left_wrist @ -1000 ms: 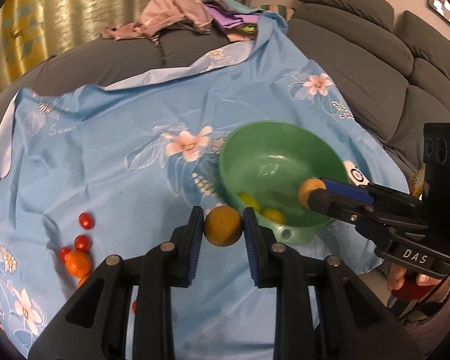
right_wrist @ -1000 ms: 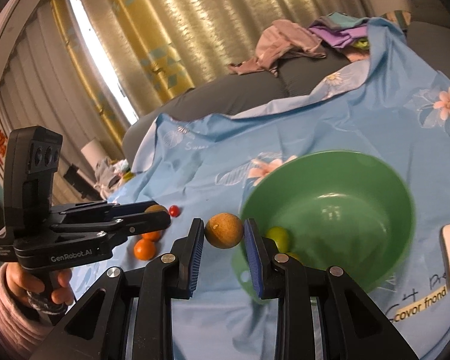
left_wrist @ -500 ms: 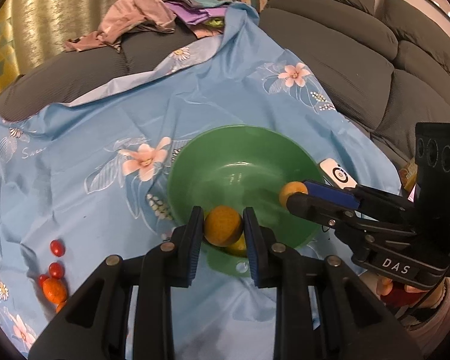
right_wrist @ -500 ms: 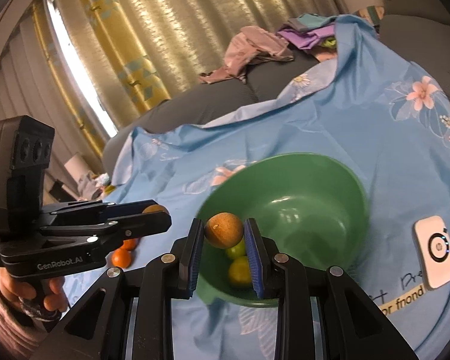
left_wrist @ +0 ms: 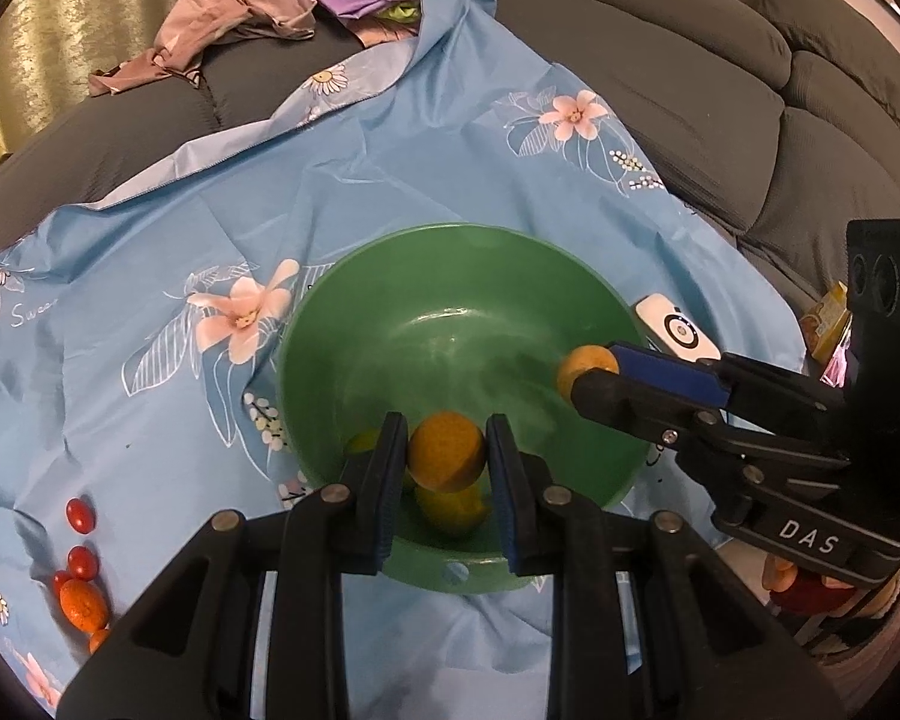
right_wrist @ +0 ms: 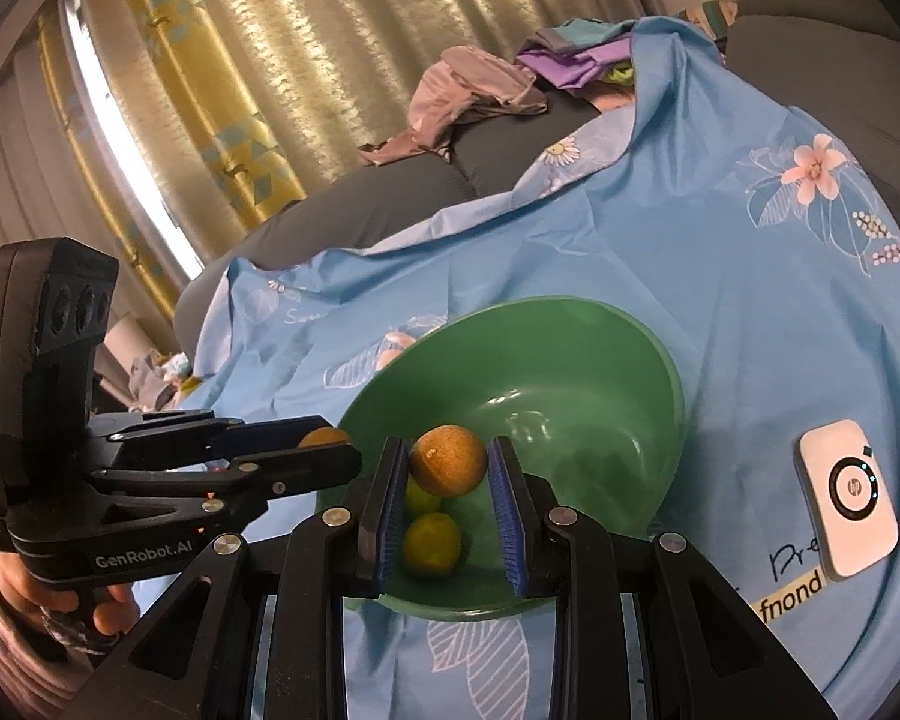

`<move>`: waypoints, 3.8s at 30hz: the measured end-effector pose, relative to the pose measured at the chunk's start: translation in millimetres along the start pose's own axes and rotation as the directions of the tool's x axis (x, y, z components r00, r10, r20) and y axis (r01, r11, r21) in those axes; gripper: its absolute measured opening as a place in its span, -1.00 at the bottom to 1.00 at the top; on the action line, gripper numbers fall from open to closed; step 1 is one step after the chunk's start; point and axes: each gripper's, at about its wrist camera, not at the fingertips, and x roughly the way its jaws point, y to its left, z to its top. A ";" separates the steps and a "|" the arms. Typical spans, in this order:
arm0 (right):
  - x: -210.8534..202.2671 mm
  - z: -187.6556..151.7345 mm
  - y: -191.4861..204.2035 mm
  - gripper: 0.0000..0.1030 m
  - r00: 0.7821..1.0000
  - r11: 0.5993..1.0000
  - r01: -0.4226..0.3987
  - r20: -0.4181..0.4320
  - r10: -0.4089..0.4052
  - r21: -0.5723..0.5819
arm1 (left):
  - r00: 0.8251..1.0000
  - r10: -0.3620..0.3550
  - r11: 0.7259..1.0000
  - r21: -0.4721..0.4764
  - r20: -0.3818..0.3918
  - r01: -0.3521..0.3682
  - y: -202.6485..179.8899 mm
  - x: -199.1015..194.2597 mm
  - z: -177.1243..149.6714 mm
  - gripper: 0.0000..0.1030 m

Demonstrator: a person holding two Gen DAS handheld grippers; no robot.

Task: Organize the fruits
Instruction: 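Lower into the bowl and open left gripper while right gripper opens too, then move left tool to the large orange while right tool withdraws from bowl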

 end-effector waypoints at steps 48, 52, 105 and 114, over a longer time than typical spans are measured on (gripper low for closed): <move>-20.5 -0.2 32.7 -0.20 0.994 0.992 0.110 -0.003 -0.110 -0.054 | 0.987 0.160 0.982 -0.107 0.008 -0.158 28.8 -43.7 -44.2 0.72; -26.2 -2.6 48.0 -0.08 0.995 0.991 0.104 0.007 -0.104 -0.080 | 0.979 0.204 0.965 -0.172 0.032 -0.195 41.4 -66.8 -66.4 0.86; 56.7 -57.5 168.4 -0.07 0.957 0.952 -0.095 -0.290 0.007 -0.291 | 0.940 0.332 0.869 -0.363 -0.079 -0.337 162.8 -63.0 -164.0 0.73; 70.6 -59.5 169.0 -0.08 0.948 0.949 -0.106 -0.317 0.006 -0.297 | 0.932 0.336 0.842 -0.399 -0.136 -0.362 194.0 -32.4 -162.2 0.33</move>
